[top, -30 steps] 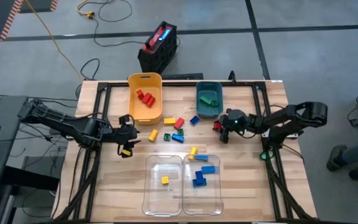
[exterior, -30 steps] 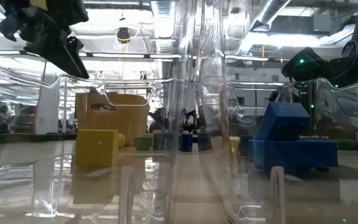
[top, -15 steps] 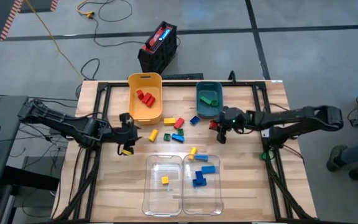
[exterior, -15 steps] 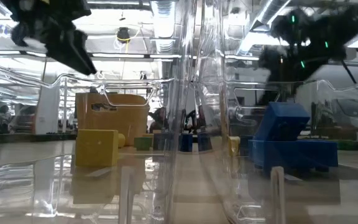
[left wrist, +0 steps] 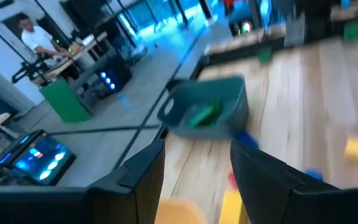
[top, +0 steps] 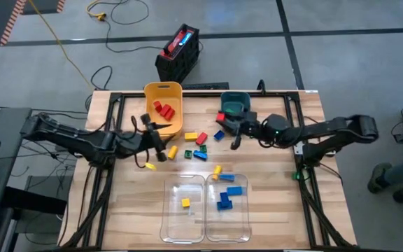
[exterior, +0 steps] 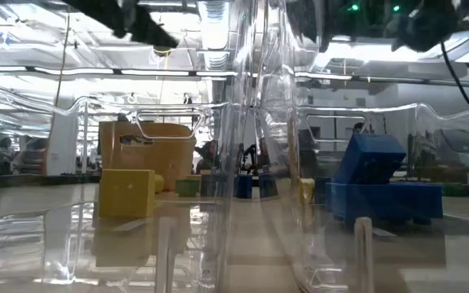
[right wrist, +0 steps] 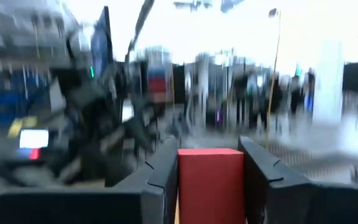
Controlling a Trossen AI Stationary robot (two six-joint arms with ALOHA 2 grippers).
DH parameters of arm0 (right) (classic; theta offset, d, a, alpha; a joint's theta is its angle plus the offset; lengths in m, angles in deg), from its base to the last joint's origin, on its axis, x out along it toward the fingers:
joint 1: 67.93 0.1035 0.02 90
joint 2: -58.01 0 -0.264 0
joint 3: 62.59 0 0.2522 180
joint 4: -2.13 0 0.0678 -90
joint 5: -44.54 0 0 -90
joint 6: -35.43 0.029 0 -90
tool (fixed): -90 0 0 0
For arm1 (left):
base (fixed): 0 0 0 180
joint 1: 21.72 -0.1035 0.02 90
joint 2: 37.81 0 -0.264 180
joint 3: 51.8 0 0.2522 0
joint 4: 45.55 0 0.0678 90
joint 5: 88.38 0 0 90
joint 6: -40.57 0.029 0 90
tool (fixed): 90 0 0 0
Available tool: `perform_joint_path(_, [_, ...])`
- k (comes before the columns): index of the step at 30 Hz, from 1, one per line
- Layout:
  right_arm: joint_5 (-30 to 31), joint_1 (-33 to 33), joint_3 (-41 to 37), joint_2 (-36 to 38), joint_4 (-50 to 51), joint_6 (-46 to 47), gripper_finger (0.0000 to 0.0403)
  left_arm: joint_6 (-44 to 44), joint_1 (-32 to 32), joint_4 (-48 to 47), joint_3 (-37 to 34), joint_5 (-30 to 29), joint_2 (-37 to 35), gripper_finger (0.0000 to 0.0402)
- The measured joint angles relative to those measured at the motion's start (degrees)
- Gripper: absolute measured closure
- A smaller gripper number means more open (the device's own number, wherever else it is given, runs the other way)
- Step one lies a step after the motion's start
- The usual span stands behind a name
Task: Sort blocks
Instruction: Put the red block into the yellow bin
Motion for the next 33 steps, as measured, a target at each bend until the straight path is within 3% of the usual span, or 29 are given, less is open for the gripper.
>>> perform_joint_path(6, [0.1,0.3,4.6,-11.8,-16.0,-2.9,0.0278,1.3,-1.2,21.4,0.0,1.4,10.1,0.0224])
perform_joint_path(12, [0.2,2.1,10.0,-19.2,-20.0,-5.2,0.0277,3.3,-1.3,35.6,0.0,1.3,17.3,0.0224])
perform_joint_path(17, [0.1,5.9,12.1,-22.3,-21.9,-11.3,0.0277,-2.1,-1.7,36.5,0.0,7.9,17.9,0.0224])
perform_joint_path(23, [-5.2,8.2,13.3,-23.0,-22.6,-13.0,0.0277,-8.4,-4.7,36.1,0.3,25.9,17.7,0.0224])
perform_joint_path(28, [-6.8,8.0,13.4,-23.0,-22.2,-11.4,0.0277,-12.4,-7.3,35.4,0.5,36.2,17.7,0.0224])
perform_joint_path(33, [-9.4,6.9,13.4,-23.0,-20.7,-7.9,0.0277,-13.4,-8.5,35.7,0.6,38.6,17.7,0.0212])
